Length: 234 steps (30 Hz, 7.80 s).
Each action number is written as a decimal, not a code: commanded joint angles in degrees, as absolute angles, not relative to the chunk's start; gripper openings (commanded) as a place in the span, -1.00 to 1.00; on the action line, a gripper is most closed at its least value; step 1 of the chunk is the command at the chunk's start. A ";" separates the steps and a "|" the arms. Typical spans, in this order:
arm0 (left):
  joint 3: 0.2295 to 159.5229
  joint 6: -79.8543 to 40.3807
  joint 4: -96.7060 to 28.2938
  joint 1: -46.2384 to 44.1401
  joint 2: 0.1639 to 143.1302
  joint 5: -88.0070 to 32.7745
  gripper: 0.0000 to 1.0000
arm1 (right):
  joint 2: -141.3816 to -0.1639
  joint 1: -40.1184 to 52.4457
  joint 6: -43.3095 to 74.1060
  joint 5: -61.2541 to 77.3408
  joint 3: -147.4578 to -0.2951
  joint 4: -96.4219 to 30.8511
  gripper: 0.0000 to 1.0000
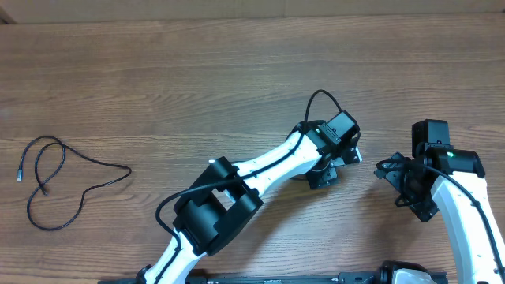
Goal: Untangle cables
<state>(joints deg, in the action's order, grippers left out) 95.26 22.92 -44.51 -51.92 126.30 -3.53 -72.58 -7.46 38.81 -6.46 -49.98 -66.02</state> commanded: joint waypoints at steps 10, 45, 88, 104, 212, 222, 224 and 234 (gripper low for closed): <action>95.72 23.73 -43.59 -52.16 126.10 -1.04 -0.91 | -71.79 -7.35 38.98 -7.49 -51.40 -66.59 1.00; 116.64 -5.08 -53.34 -25.85 86.80 8.99 -0.91 | -71.79 -7.35 37.45 -7.46 -51.40 -66.30 1.00; 116.62 -31.24 -90.00 10.33 105.21 -12.21 0.07 | -71.79 -7.35 37.23 -7.46 -51.40 -65.76 1.00; 116.44 -31.09 -94.87 -4.43 127.42 -4.86 0.08 | -71.79 -7.35 36.16 -7.46 -51.40 -66.30 1.00; 101.34 -21.96 -66.72 -20.78 111.11 -4.62 0.99 | -71.79 -7.35 36.16 -7.46 -51.40 -66.32 1.00; 101.34 -22.33 -62.26 -25.19 125.64 -9.02 0.20 | -71.79 -7.35 36.14 -7.46 -51.40 -66.37 1.00; 101.36 -22.33 -61.91 -25.15 125.84 -8.93 -0.42 | -71.79 -7.35 36.14 -7.46 -51.40 -66.35 0.99; 105.95 -25.34 -66.61 -21.58 117.51 4.89 -0.91 | -71.79 -7.35 35.94 -7.46 -51.40 -66.32 1.00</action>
